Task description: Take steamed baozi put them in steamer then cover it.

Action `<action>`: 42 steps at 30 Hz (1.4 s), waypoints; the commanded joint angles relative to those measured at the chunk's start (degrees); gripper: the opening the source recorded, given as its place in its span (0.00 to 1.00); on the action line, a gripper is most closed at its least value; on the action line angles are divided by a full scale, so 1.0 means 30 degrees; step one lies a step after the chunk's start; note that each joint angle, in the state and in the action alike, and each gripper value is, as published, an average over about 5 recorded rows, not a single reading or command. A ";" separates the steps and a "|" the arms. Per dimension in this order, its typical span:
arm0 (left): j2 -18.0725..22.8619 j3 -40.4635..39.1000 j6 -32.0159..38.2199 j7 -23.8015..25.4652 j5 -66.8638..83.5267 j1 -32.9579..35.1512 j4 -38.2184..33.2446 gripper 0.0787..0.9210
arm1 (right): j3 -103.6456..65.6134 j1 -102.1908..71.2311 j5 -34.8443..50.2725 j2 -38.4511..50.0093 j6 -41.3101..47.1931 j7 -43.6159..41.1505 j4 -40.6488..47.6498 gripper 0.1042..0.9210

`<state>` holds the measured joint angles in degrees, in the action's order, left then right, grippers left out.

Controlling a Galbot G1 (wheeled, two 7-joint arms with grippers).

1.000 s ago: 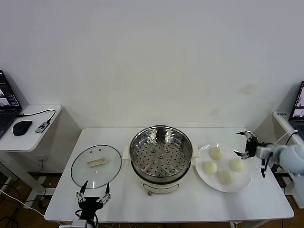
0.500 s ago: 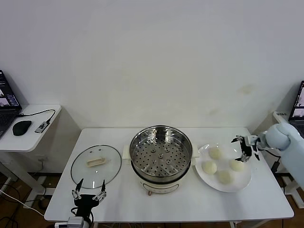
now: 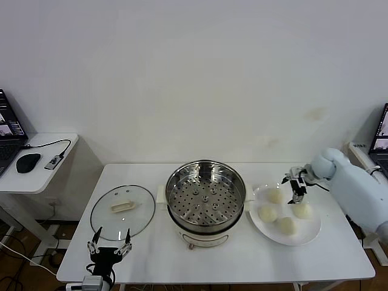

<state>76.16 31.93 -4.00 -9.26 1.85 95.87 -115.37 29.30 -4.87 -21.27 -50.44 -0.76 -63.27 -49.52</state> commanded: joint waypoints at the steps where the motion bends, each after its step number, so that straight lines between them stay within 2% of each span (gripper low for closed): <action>1: -0.0007 0.0021 0.0009 -0.0004 -0.0002 -0.0017 0.0018 0.88 | 0.1007 0.0776 -0.0351 -0.1285 0.0094 -0.0178 0.1474 0.88; 7: -0.0041 0.0077 0.0066 -0.0021 0.0004 -0.0122 0.0122 0.88 | 0.0873 0.0771 -0.0954 -0.1995 0.0072 0.0061 0.2336 0.88; 32: -0.0023 0.0078 0.0126 -0.0075 0.0003 -0.0198 -0.0013 0.88 | 0.0543 0.0591 -0.1784 -0.2460 0.0182 0.0353 0.3055 0.56; 37: -0.0010 0.0061 0.0132 -0.0085 0.0006 -0.0189 -0.0029 0.88 | 0.0599 0.0580 -0.1621 -0.2118 0.0062 0.0394 0.2527 0.53; 42: -0.0087 0.0048 0.0078 -0.0067 0.0166 -0.0149 -0.0105 0.88 | 0.1588 0.1288 -0.0190 -0.0543 0.0394 0.0170 0.0207 0.52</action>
<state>75.85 32.02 -3.80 -9.47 2.34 95.40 -115.71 33.83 -0.80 -22.43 -53.19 0.77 -63.13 -46.96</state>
